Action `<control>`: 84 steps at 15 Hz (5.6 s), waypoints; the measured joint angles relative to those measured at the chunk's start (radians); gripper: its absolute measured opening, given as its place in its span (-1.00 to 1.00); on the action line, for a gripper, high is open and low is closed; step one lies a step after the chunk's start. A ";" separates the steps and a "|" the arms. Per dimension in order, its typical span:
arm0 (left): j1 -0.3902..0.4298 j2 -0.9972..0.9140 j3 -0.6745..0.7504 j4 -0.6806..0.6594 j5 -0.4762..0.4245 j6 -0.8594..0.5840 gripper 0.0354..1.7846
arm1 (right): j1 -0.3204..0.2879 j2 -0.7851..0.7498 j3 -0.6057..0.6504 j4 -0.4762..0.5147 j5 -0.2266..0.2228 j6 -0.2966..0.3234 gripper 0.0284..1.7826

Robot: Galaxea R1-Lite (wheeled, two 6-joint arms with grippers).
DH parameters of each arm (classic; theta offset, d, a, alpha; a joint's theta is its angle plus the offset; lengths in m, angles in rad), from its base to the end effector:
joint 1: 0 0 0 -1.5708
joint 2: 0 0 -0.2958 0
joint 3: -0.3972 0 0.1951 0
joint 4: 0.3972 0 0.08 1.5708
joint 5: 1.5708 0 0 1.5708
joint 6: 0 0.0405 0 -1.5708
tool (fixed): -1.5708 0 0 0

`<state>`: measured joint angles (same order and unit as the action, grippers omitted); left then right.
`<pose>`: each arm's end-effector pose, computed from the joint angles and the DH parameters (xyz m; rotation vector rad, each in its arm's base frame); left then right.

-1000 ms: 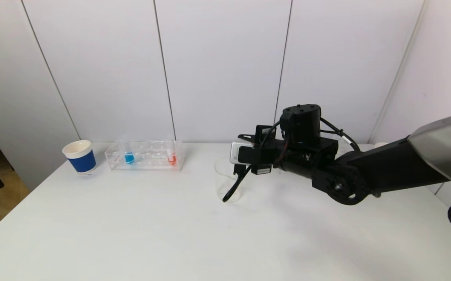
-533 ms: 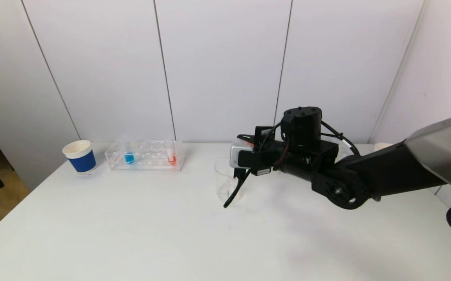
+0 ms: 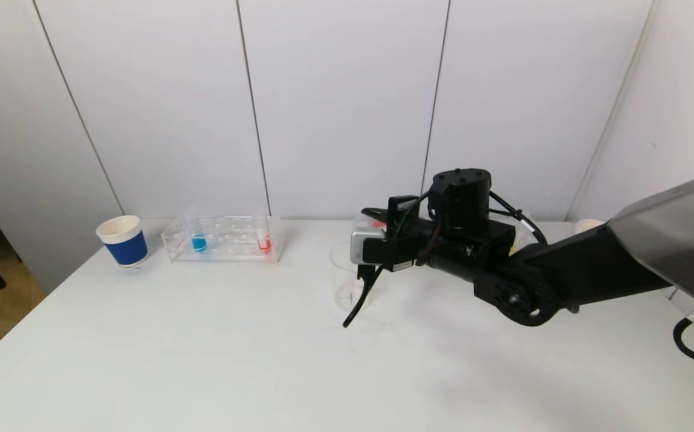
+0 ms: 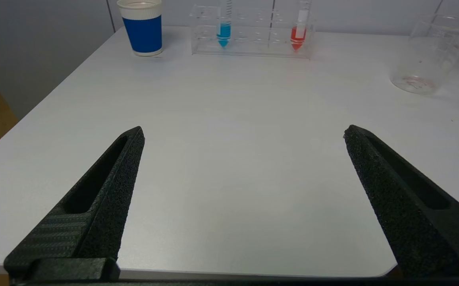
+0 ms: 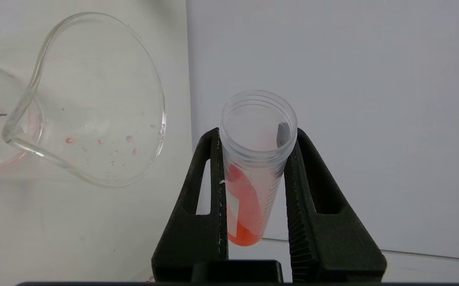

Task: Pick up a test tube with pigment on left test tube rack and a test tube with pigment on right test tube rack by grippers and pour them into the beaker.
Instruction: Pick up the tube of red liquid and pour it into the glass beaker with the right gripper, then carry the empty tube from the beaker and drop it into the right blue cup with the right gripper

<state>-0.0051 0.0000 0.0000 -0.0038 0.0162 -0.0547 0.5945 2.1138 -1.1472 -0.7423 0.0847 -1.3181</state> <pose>0.0046 0.0006 0.0759 -0.0547 -0.0041 0.0110 0.3580 0.2462 0.1213 -1.3158 -0.2585 0.7241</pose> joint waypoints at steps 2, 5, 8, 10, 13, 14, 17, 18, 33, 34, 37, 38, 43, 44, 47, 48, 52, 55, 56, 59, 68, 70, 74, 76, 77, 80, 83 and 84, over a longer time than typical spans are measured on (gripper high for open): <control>0.000 0.000 0.000 0.000 0.000 0.000 0.98 | 0.000 0.008 0.003 -0.024 0.000 -0.016 -0.49; 0.000 0.000 0.000 0.000 0.000 0.000 0.98 | 0.002 0.015 0.008 -0.050 0.007 -0.035 -0.49; 0.000 0.000 0.000 0.000 0.000 0.000 0.98 | 0.002 0.022 0.017 -0.082 0.011 -0.054 -0.49; 0.000 0.000 0.000 0.000 0.000 0.000 0.98 | 0.002 0.025 0.024 -0.096 0.011 -0.073 -0.49; 0.000 0.000 0.000 0.000 0.000 0.000 0.98 | 0.002 0.025 0.035 -0.118 0.010 -0.091 -0.49; 0.000 0.000 0.000 0.000 0.000 0.000 0.98 | 0.002 0.025 0.041 -0.127 0.006 -0.100 -0.49; 0.000 0.000 0.000 0.000 0.000 0.000 0.98 | 0.002 0.026 0.052 -0.137 0.001 -0.117 -0.49; 0.000 0.000 0.000 0.000 0.000 0.000 0.98 | 0.002 0.026 0.055 -0.143 0.000 -0.129 -0.49; 0.000 0.000 0.000 0.000 0.000 0.000 0.98 | 0.025 0.028 0.056 -0.146 -0.026 -0.246 -0.49; 0.000 0.000 0.000 0.000 0.000 0.001 0.98 | 0.027 0.027 0.056 -0.146 -0.026 -0.248 -0.49; 0.000 0.000 0.000 0.000 0.000 0.000 0.98 | 0.029 0.022 0.060 -0.145 -0.027 -0.251 -0.49; 0.000 0.000 0.000 0.000 0.000 0.000 0.98 | 0.029 0.020 0.060 -0.145 -0.027 -0.259 -0.49; 0.000 0.000 0.000 0.000 0.000 0.000 0.98 | 0.028 0.017 0.062 -0.144 -0.045 -0.297 -0.49; 0.000 0.000 0.000 0.000 0.000 0.000 0.98 | 0.027 0.017 0.062 -0.144 -0.049 -0.307 -0.49; 0.000 0.000 0.000 0.000 0.000 0.000 0.98 | 0.021 0.018 0.062 -0.144 -0.062 -0.331 -0.49; 0.000 0.000 0.000 0.000 0.000 0.000 0.98 | 0.017 0.019 0.062 -0.144 -0.064 -0.342 -0.49; -0.001 0.000 0.000 0.000 0.000 0.000 0.98 | 0.006 0.024 0.053 -0.137 -0.086 -0.374 -0.49; 0.000 0.000 0.000 0.000 0.000 0.000 0.98 | 0.005 0.032 0.049 -0.136 -0.098 -0.402 -0.49; 0.000 0.000 0.000 0.000 0.000 0.000 0.98 | 0.005 0.032 0.048 -0.136 -0.099 -0.413 -0.49; 0.000 0.000 0.000 0.000 0.000 0.000 0.98 | 0.006 0.032 0.047 -0.136 -0.109 -0.454 -0.49; 0.000 0.000 0.000 0.000 0.000 0.000 0.98 | 0.024 0.021 0.060 -0.145 -0.151 -0.565 -0.49; 0.000 0.000 0.000 0.000 0.000 0.000 0.98 | 0.036 0.017 0.062 -0.144 -0.162 -0.583 -0.49; 0.000 0.000 0.000 0.000 0.000 0.000 0.98 | 0.047 0.011 0.064 -0.144 -0.184 -0.593 -0.49; 0.000 0.000 0.000 0.000 0.000 0.000 0.98 | 0.050 0.010 0.064 -0.144 -0.184 -0.593 -0.49; 0.000 0.000 0.000 0.000 0.000 0.000 0.98 | 0.051 0.010 0.064 -0.144 -0.184 -0.593 -0.49; 0.000 0.000 0.000 0.001 0.000 0.000 0.98 | 0.054 0.008 0.065 -0.144 -0.184 -0.592 -0.49; 0.000 0.000 0.000 0.000 0.000 0.000 0.98 | 0.059 0.005 0.066 -0.144 -0.185 -0.586 -0.49; 0.000 0.000 0.000 0.000 0.000 0.000 0.98 | 0.059 0.005 0.066 -0.145 -0.186 -0.583 -0.49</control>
<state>-0.0051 0.0000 0.0000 -0.0038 0.0162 -0.0543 0.6536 2.1187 -1.0813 -0.8874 -0.1013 -1.9006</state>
